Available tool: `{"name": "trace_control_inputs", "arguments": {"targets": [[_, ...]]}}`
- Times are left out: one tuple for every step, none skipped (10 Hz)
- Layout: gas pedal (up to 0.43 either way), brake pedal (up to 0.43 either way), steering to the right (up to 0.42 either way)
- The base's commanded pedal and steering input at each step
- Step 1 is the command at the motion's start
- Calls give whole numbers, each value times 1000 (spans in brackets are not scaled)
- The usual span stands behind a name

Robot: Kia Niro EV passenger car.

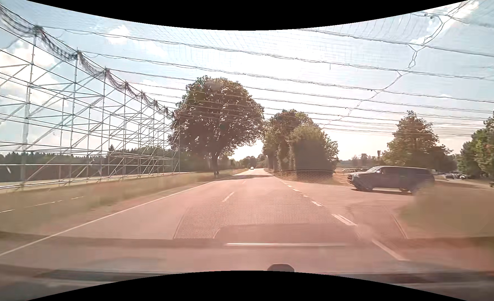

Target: Follow the waypoints while adhering to traffic rules and regulations

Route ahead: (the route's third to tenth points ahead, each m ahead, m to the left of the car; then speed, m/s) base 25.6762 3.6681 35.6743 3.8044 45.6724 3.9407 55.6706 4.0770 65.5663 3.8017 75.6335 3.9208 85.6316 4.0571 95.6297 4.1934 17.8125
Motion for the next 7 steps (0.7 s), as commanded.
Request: {"name": "trace_control_inputs", "arguments": {"targets": [[220,0,-1],[220,0,-1],[220,0,-1],[220,0,-1],[220,0,-1],[220,0,-1],[220,0,-1]]}}
